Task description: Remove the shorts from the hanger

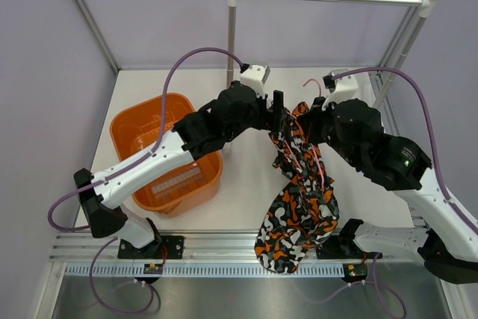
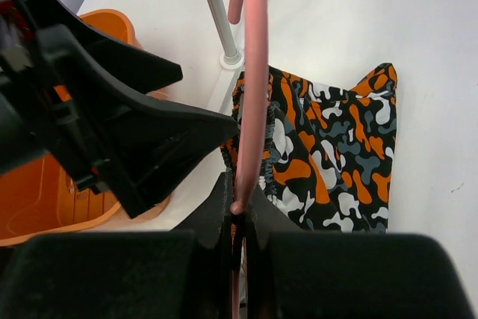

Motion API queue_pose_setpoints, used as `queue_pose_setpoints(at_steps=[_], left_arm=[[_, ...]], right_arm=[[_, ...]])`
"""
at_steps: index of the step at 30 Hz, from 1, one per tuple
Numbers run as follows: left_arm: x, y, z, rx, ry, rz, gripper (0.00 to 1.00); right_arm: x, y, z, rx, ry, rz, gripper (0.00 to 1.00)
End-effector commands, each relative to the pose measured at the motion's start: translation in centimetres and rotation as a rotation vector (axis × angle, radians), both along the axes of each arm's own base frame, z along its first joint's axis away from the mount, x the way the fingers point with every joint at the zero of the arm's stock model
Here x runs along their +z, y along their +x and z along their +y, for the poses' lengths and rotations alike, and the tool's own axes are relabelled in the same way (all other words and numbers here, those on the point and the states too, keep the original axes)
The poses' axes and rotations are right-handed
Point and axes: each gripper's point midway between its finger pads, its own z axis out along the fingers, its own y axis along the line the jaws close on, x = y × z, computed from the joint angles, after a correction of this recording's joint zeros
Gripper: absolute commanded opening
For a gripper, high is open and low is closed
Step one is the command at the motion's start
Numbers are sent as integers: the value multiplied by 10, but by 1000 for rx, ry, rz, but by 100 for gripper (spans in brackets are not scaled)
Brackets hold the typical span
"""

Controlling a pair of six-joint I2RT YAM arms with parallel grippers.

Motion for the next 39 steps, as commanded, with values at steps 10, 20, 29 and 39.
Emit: queue_pose_setpoints(at_steps=[10,20,29,39], left_arm=[[-2,17,-9,65,3,-18,75],[-10,29,-10,105,46,-41,40],[2,54,23,286,108,-122,0],[-7,96,49,388,138,-99,0]], right_arm=[[38,3,1,-37,59,-72,0],[39,0,6,-25,55,-69,0],[35,-8,8,-7,56,-55,0],[42,-25,17,49,71,-62,0]])
